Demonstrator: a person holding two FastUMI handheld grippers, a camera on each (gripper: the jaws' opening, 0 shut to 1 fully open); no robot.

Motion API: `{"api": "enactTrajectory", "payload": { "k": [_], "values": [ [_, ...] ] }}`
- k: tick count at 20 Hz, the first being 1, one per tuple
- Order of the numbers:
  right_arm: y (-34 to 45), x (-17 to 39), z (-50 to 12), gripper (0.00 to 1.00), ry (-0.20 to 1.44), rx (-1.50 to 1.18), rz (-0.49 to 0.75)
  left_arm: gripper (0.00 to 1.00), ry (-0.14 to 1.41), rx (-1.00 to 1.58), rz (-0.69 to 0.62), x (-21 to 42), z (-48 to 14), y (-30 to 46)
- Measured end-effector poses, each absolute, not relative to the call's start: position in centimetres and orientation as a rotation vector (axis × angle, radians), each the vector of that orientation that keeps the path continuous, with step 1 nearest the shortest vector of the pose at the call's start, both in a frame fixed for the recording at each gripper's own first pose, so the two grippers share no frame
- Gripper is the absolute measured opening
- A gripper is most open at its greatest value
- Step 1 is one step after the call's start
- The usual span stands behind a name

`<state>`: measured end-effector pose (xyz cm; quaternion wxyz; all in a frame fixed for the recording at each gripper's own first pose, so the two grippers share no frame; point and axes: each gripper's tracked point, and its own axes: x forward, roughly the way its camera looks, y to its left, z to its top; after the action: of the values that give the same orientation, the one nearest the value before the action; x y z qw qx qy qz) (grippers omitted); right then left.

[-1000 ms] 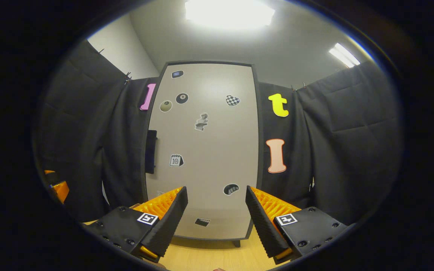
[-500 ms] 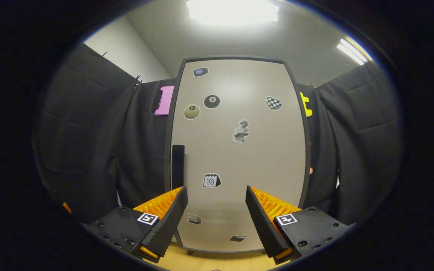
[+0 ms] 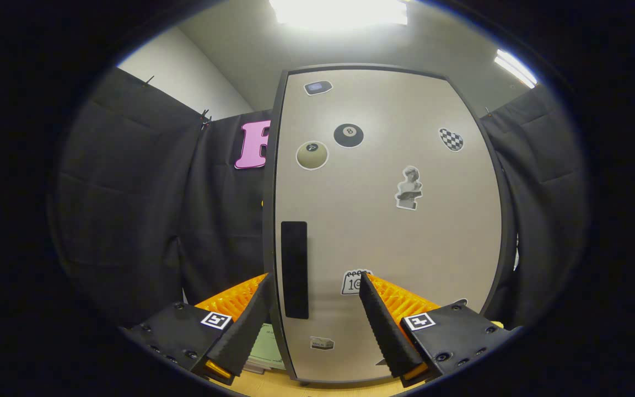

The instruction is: Open the cabinet door with the right hand, grasp the bottle in the cabinet with the left hand and place it on the coaster, then close the cabinet door with the right hand.

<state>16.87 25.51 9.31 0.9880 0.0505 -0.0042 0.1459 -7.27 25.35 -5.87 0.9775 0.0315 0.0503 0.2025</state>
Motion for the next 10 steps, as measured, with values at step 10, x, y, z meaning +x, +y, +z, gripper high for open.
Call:
{"api": "enactTrajectory", "payload": {
  "k": [10],
  "values": [
    [29.8,20.0,8.1,0.73,0.07,0.077,0.309,0.87,0.121,0.061,0.459,-8.0,-6.6,26.5]
  ]
}}
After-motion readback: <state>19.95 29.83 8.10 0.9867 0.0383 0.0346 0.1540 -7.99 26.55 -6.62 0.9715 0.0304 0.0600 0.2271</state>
